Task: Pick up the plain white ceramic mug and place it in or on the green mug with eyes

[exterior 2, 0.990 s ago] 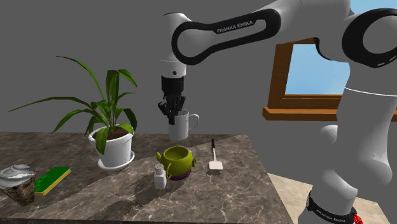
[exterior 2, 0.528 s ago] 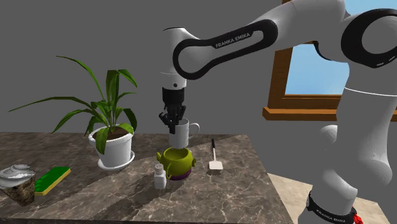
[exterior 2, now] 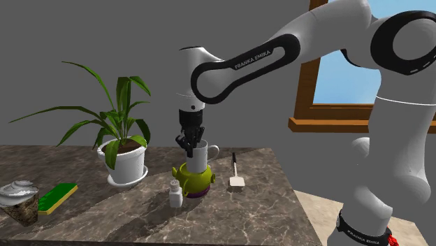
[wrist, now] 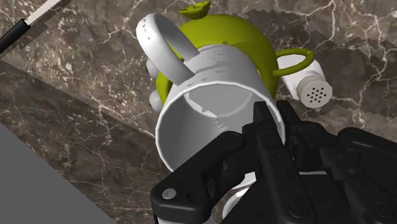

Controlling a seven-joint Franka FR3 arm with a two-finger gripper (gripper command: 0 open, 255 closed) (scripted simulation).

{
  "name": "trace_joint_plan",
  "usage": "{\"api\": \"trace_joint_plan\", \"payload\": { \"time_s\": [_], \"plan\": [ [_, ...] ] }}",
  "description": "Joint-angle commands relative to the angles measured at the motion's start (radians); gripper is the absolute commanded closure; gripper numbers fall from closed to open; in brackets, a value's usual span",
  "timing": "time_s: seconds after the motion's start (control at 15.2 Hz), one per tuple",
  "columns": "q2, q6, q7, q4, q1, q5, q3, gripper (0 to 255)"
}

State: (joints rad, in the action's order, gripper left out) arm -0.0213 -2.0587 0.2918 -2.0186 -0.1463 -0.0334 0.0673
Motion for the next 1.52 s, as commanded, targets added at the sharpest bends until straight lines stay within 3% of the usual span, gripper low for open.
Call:
{"api": "trace_joint_plan", "payload": {
  "time_s": [0.0, 0.4, 0.46, 0.79, 1.06, 1.45],
  "plan": [
    [0.001, -0.007, -0.001, -0.005, 0.001, 0.0, -0.001, 255],
    [0.001, -0.007, -0.001, -0.005, 0.001, 0.0, -0.001, 255],
    [0.001, -0.007, -0.001, -0.005, 0.001, 0.0, -0.001, 0],
    [0.001, -0.007, -0.001, -0.005, 0.001, 0.0, -0.001, 0],
    [-0.033, 0.115, -0.004, 0.083, -0.001, 0.004, 0.0, 0],
    [-0.033, 0.115, -0.004, 0.083, -0.001, 0.004, 0.0, 0]
  ]
}}
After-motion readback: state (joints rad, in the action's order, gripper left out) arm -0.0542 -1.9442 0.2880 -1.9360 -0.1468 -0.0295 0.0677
